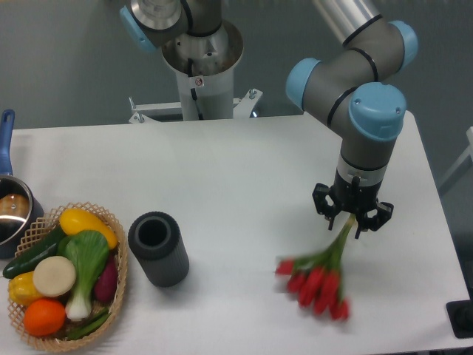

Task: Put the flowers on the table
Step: 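Open the gripper to release the tulips onto the table, then raise the open gripper up away from the tulips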

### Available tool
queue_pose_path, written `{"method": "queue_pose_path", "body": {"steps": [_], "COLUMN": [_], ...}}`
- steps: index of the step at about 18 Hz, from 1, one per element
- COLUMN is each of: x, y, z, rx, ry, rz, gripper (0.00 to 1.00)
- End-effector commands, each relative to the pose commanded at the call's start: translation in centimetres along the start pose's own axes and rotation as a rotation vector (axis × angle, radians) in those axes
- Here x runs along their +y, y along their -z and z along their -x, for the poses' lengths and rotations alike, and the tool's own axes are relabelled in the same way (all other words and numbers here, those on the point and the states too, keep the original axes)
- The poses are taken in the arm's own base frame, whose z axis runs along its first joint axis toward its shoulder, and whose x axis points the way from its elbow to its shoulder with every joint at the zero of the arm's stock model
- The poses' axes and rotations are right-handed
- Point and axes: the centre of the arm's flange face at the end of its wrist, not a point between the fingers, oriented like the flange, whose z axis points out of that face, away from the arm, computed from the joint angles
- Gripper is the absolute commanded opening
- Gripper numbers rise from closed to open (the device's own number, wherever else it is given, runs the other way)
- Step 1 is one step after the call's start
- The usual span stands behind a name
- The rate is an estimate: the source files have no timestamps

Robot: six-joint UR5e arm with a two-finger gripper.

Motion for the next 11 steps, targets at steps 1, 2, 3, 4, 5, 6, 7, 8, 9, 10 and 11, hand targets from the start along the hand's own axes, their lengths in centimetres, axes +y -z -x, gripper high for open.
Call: {"method": "queue_pose_path", "body": {"steps": [1,2,3,4,5,6,7,8,9,10,11], "x": [0.1,0.3,0.5,1.0,1.6,2.8,3.6,4.1,4.5,5.0,5.2], "y": [0.1,0.3,0.3,0.3,0.7,0.7,0.8,0.5,0.3,0.3,0.2], "z": [0.1,0.4,0.6,0.8,1.1,1.1,1.0,0.7,0.8,1.2,1.5], "rx": [-0.005,-0.010,-0.014,-0.014,-0.020,-0.015,-0.013,-0.007,-0.005,-0.013,-0.022], "ry": [-0.001,0.002,0.006,0.012,0.022,0.028,0.008,-0.031,-0.065,-0.077,-0.081], "rz": [-0.004,-0.005,-0.006,-0.004,-0.002,0.005,0.013,0.020,0.027,0.028,0.025], "gripper": [1.00,1.00,1.00,1.00,1.00,1.00,1.00,1.00,1.00,1.00,1.00]}}
